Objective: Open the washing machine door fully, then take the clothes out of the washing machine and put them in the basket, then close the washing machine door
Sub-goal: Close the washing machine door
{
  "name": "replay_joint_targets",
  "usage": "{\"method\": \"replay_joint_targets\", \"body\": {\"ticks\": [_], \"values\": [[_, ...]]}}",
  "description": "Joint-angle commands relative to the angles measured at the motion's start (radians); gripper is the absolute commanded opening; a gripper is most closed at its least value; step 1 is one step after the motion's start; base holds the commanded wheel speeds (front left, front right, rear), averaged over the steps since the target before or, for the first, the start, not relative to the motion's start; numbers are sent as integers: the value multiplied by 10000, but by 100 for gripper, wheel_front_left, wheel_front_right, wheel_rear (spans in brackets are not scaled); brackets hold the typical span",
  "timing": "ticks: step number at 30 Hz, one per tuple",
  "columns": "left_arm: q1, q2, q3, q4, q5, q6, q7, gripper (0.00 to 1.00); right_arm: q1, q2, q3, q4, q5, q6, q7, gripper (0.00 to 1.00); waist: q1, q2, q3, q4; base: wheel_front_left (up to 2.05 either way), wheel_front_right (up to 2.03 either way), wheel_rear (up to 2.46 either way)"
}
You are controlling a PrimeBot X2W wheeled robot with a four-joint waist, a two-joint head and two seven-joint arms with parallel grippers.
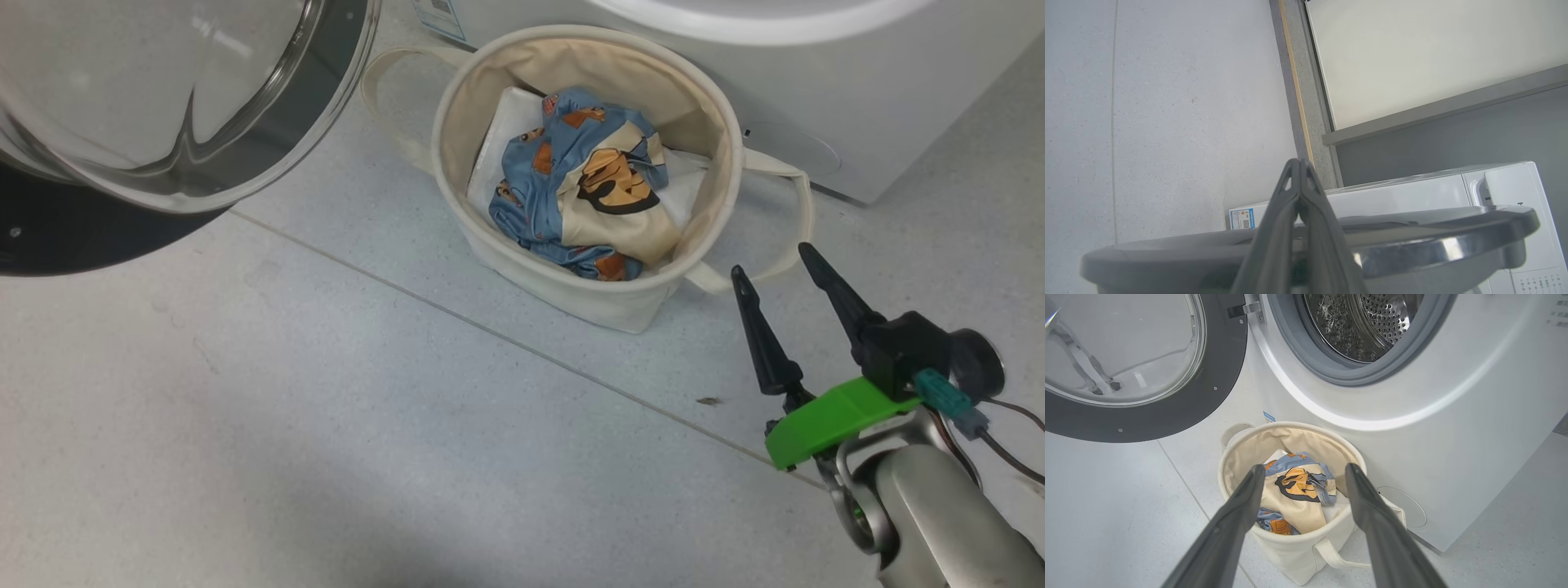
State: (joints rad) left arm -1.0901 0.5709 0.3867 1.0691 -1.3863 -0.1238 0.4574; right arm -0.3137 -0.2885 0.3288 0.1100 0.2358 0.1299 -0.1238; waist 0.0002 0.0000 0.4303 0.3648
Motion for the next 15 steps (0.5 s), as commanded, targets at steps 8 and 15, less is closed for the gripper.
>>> {"method": "replay_joint_targets", "body": {"ticks": [8, 15], "values": [[175, 548, -559, -665, -208, -68, 1250, 0, 186, 38, 132, -282, -62, 8, -101, 100, -2, 0, -403, 192, 0, 0, 0], [413, -364, -1533, -1330, -125, -68, 1992, 0, 356, 53, 250, 237, 223, 8, -414, 100, -2, 0, -1229, 667, 0, 0, 0]]}}
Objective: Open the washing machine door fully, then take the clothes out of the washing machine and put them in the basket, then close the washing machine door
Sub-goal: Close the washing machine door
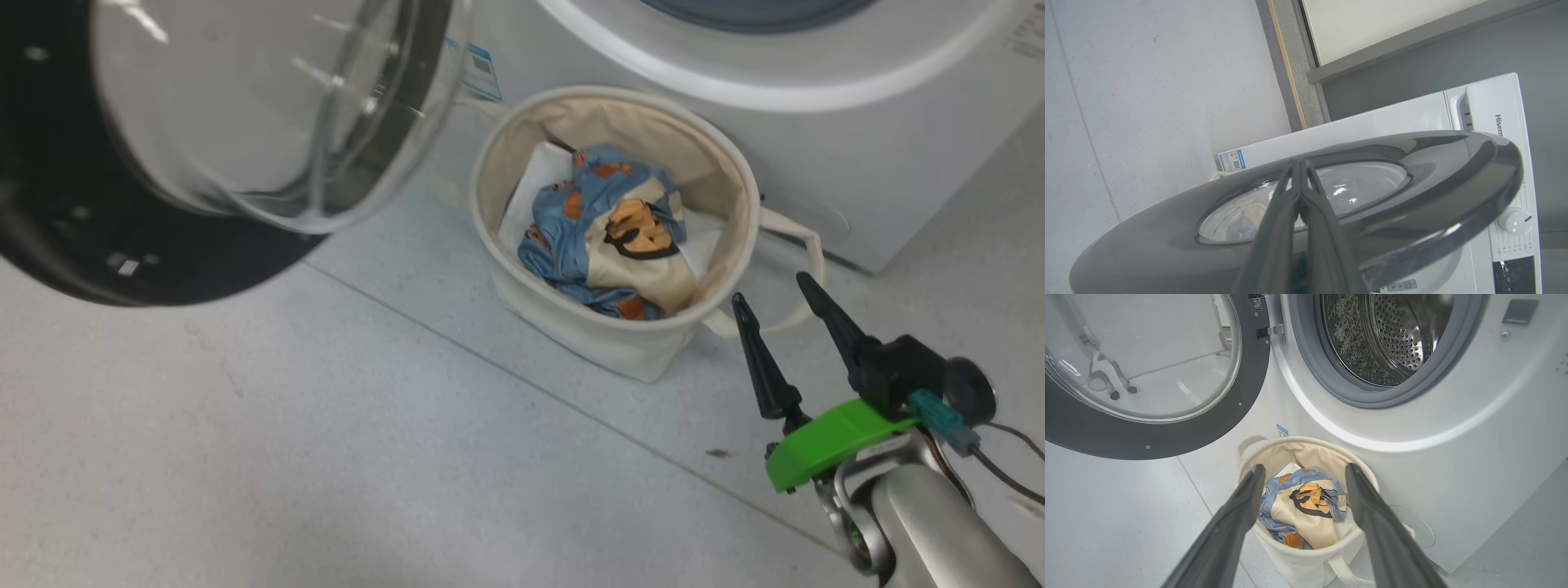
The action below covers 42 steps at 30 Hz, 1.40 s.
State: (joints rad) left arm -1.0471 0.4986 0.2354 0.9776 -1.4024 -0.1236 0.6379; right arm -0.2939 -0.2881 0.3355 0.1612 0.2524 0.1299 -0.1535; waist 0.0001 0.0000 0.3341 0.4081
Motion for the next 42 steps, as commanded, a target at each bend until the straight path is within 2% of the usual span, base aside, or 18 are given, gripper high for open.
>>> {"method": "replay_joint_targets", "body": {"ticks": [1, 10, 14, 15, 20, 25, 30, 36, 39, 42], "values": [[21, 150, -187, -543, 40, -70, 300, 0, 200, 54, 197, -198, 107, 8, -162, 100, -1, 0, -396, 323, 0, 0, 0], [1514, -1592, -1948, -2571, 372, -70, 767, 0, 471, 435, 986, 810, 751, 8, -666, 100, -1, 0, -1850, 657, 0, 0, 0], [2107, -2298, -2349, -3315, 275, -70, 767, 0, 428, 589, 1293, 1212, 1061, 8, -860, 100, -1, 0, -2333, 647, 0, 0, 0], [2107, -2298, -2349, -3315, 275, -70, 767, 0, 428, 589, 1293, 1212, 1061, 8, -860, 100, -1, 0, -2333, 647, 0, 0, 0], [2678, -3204, -3015, -3924, 451, -71, 674, 0, 388, 648, 1570, 1615, 1349, 8, -997, 100, -1, 0, -2730, 600, 0, 0, 0], [2940, -4009, -3362, -3968, 497, -69, 219, 0, 410, 665, 1685, 1816, 1545, 8, -1056, 100, -1, 0, -3031, 451, 0, 0, 0], [3095, -4396, -4001, -3754, 324, -70, 30, 0, 606, 584, 1529, 1844, 1586, 8, -1075, 100, -1, 0, -3358, 172, 0, 0, 0], [3174, -4477, -5041, -3540, -382, -70, -363, 0, 1056, 646, 1062, 1528, 1465, 8, -1080, 100, -1, 0, -3666, -288, 0, 0, 0], [3132, -4480, -5526, -3378, -735, -70, -865, 0, 1251, 707, 853, 1353, 1355, 8, -1081, 100, -1, 0, -3699, -676, 0, 0, 0], [2991, -4481, -5542, -2921, -955, -70, -1318, 0, 1268, 724, 728, 1175, 1212, 8, -1081, 100, -1, 0, -3539, -1217, 0, 0, 0]]}}
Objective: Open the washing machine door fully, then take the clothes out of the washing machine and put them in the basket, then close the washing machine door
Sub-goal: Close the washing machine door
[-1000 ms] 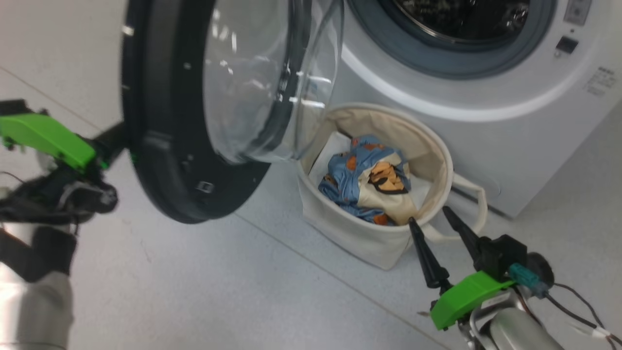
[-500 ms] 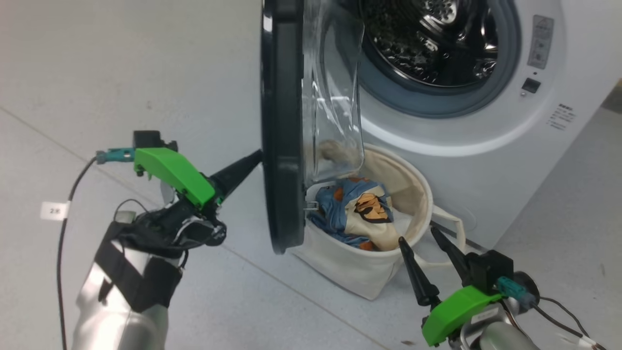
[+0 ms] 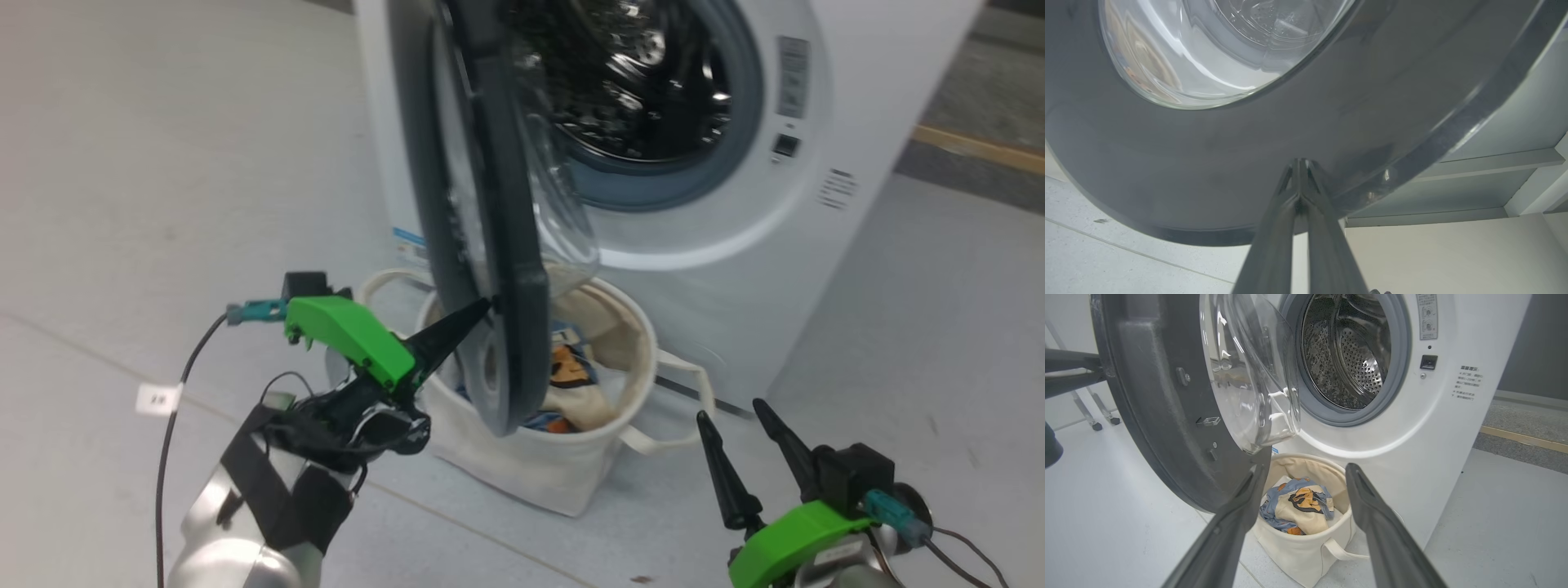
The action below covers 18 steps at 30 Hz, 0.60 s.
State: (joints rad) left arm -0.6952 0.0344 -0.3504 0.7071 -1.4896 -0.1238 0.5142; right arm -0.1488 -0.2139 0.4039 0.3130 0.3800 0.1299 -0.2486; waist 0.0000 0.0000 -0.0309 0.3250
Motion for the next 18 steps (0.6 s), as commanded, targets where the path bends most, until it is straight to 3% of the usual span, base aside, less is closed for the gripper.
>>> {"method": "replay_joint_targets", "body": {"ticks": [1, 12, 18], "values": [[-599, 161, 364, -28, -158, -68, -155, 0, -194, -21, 3, -386, -104, 8, -130, 100, 0, 0, 171, -587, 0, 0, 0], [-1440, 651, 643, 727, -42, -69, -812, 0, -397, 117, -654, -798, -536, 8, -131, 100, 0, 0, 1132, -3021, 0, 0, 0], [-1734, 925, 716, 601, -28, -69, -995, 0, -551, 339, -764, -970, -692, 8, -131, 100, 0, 0, 1473, -4007, 0, 0, 0]]}}
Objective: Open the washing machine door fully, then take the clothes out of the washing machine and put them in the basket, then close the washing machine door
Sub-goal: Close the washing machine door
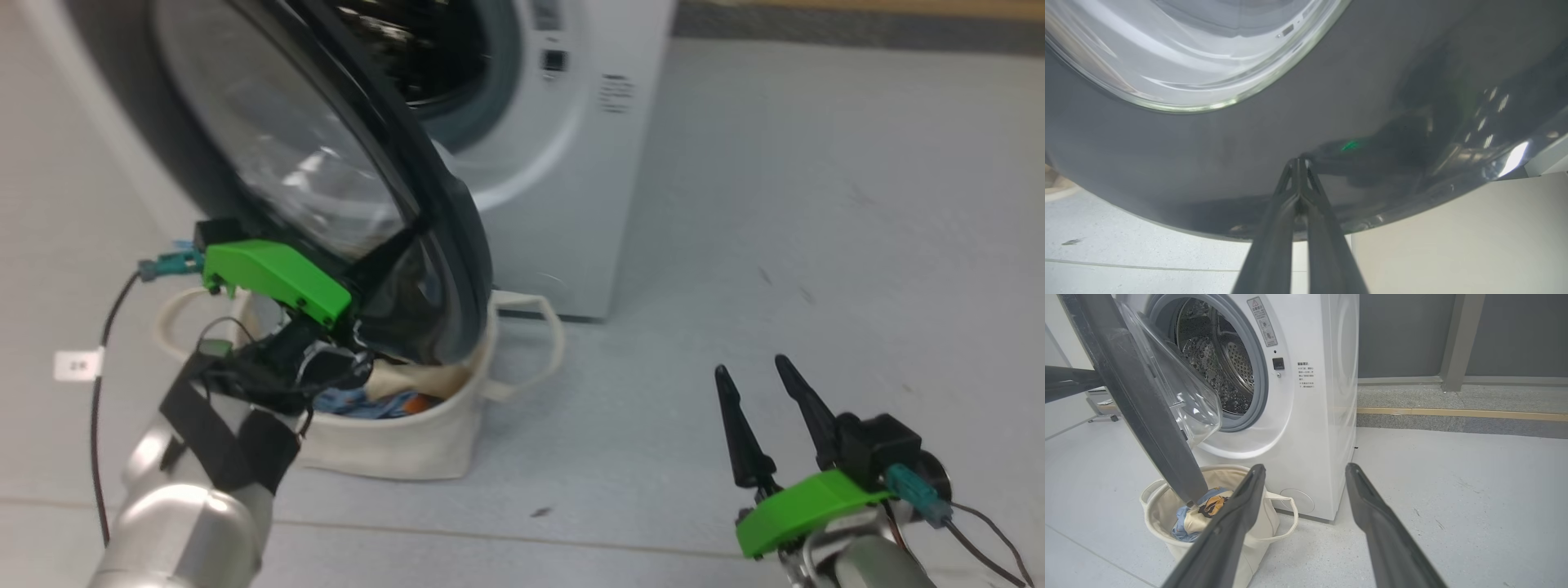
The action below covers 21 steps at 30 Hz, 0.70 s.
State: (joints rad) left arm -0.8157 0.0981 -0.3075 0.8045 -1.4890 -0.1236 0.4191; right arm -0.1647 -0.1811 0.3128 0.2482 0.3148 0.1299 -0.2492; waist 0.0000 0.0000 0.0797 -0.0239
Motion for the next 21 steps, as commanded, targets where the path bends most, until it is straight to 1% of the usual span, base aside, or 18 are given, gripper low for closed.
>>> {"method": "replay_joint_targets", "body": {"ticks": [1, 6, 8, 11, 12, 13, 14, 19, 21], "values": [[-580, 367, 336, -391, -65, -71, -64, 0, -441, 73, 129, -380, -60, 8, -125, 100, 0, 0, 444, -702, 0, 0, 0], [-711, 946, 564, -598, -105, -71, -234, 0, -552, 343, 23, -506, -154, 8, -125, 100, 0, 0, 722, -1469, 0, 0, 0], [-660, 1163, 625, -668, -113, -71, -279, 0, -537, 423, -39, -508, -173, 8, -125, 100, 0, 0, 748, -1635, 0, 0, 0], [-508, 1428, 574, -812, 43, -71, -484, 0, -485, 498, -122, -517, -194, 8, -125, 100, 0, 0, 689, -1678, 0, 0, 0], [-424, 1500, 570, -886, 89, -71, -610, 19, -460, 510, -143, -515, -197, 8, -126, 100, 0, 0, 638, -1660, 0, 0, 0], [-323, 1599, 529, -975, 209, -71, -788, 83, -439, 514, -154, -510, -203, 8, -126, 100, 0, 0, 579, -1630, 0, 0, 0], [-201, 1700, 449, -1050, 361, -71, -966, 100, -420, 514, -168, -504, -205, 8, -126, 100, 0, 0, 505, -1587, 0, 0, 0], [534, 2410, -92, -1334, 1525, -71, -2557, 100, -300, 433, -176, -471, -170, 8, -126, 100, 0, 0, 6, -1374, 0, 0, 0], [885, 2801, -295, -1404, 2018, -71, -3284, 100, -224, 391, -180, -461, -142, 8, -126, 100, 0, 0, -199, -1313, 0, 0, 0]]}}
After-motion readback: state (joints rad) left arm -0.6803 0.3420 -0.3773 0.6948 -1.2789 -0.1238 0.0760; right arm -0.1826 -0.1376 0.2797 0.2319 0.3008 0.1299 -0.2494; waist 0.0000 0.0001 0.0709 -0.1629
